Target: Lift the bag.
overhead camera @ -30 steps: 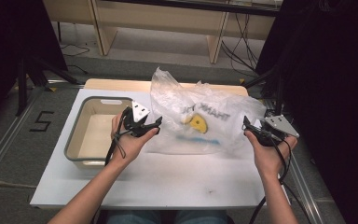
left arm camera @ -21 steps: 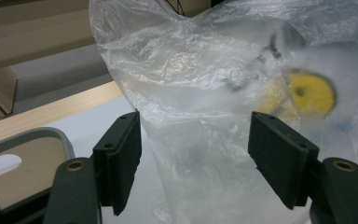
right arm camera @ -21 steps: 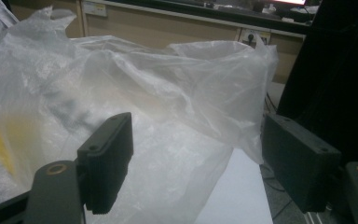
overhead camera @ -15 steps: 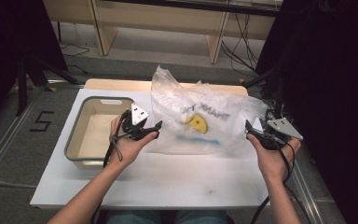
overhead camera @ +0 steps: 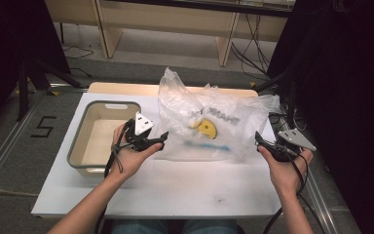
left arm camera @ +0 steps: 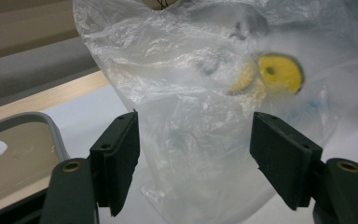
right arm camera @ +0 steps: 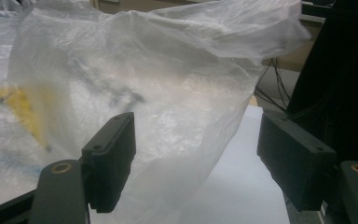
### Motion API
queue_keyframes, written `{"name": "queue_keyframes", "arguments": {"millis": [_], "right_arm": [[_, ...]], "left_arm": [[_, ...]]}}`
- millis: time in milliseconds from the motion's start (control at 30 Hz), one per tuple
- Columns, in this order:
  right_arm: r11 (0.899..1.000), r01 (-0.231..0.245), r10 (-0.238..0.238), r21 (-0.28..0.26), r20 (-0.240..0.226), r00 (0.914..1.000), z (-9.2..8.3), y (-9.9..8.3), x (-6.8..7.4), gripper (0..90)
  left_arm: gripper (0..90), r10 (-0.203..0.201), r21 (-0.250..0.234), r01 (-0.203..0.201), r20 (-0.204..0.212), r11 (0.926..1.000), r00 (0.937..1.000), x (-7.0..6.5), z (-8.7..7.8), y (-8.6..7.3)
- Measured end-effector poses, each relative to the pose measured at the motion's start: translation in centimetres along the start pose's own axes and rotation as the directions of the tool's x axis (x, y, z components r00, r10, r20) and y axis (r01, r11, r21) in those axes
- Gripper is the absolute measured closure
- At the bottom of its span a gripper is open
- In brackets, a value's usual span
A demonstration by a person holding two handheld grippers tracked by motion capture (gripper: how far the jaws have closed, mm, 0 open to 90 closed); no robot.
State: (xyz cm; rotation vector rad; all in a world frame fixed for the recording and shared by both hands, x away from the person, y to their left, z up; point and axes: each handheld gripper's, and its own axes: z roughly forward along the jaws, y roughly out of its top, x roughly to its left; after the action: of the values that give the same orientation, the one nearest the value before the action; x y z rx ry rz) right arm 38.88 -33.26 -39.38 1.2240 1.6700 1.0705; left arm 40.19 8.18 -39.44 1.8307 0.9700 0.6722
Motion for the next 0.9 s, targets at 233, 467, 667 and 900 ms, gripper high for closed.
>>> {"name": "queue_keyframes", "arguments": {"millis": [233,467,667,900], "right_arm": [[1.0,-0.015,0.016,0.02,-0.073,0.9972,-0.5,-0.9,0.3,31.4],[0.998,-0.018,0.026,0.056,-0.151,0.9881,-0.8,-2.0,0.4,32.0],[0.996,-0.01,0.028,0.086,-0.218,0.9756,-1.3,-3.0,0.8,32.3],[0.995,-0.001,0.03,0.1,-0.289,0.9568,-2.1,-4.0,1.3,32.3]], "left_arm": [[31.4,0.0,0.018,-0.001,0.04,0.9998,0.9992,0.3,-1.0,-0.7],[31.1,0.02,0.021,-0.021,0.062,0.9995,0.9979,0.6,-2.4,-1.6],[30.8,0.031,0.034,-0.034,0.086,0.9989,0.9958,0.7,-3.5,-2.5],[30.6,0.071,0.045,-0.078,0.129,0.9959,0.9891,0.8,-4.7,-3.8]]}}
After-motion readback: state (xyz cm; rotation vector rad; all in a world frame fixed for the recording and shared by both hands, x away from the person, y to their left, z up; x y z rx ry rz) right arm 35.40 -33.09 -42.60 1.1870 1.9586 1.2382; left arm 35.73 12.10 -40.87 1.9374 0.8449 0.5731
